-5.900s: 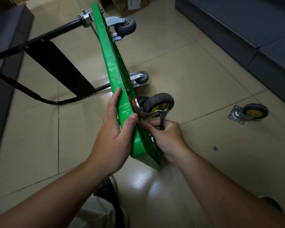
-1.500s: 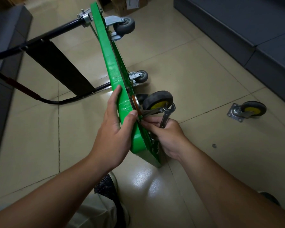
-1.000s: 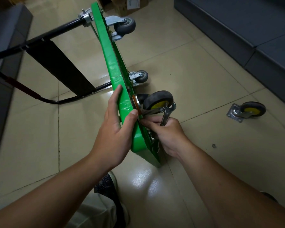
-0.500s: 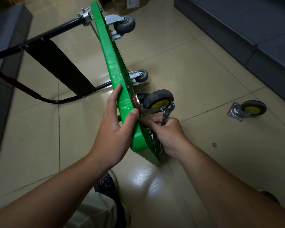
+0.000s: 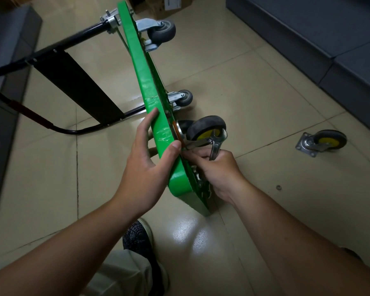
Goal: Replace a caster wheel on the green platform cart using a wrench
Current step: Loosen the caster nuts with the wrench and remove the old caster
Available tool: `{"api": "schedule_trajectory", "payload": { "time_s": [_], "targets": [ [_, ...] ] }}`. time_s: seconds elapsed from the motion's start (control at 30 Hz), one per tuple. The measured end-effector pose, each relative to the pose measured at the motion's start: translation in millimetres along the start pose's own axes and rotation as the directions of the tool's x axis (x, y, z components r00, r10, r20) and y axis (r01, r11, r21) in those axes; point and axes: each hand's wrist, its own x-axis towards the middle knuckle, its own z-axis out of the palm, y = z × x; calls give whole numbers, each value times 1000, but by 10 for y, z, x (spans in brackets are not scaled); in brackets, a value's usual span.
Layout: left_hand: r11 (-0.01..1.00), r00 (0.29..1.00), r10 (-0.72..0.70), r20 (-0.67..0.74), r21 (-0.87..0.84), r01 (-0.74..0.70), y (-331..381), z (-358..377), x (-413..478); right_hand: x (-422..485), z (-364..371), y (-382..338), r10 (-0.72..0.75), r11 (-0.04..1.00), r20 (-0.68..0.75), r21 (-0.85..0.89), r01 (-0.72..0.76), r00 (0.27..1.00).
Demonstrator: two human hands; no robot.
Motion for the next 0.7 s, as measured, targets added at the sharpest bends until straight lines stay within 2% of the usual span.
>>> {"api": "schedule_trajectory", "payload": {
  "time_s": [0.17,0.3,0.57,0.7],
  "targets": [
    [1000,1000,4,0,6,-4,1,6,3,2,-51,-2,-34,994,70,110,26,997],
    [1000,1000,6,2,18,-6,-5,-3,6,-25,-12,-46,-11,985,98,175,-6,995],
    [1000,1000,6,2,10,-6,1,-39,5,-3,31,-19,67,994,-13,91,-66,998],
    [1000,1000,3,-2,5,-3,10,-36,5,0,24,7,105,969,21,222,-107,994]
  ]
}}
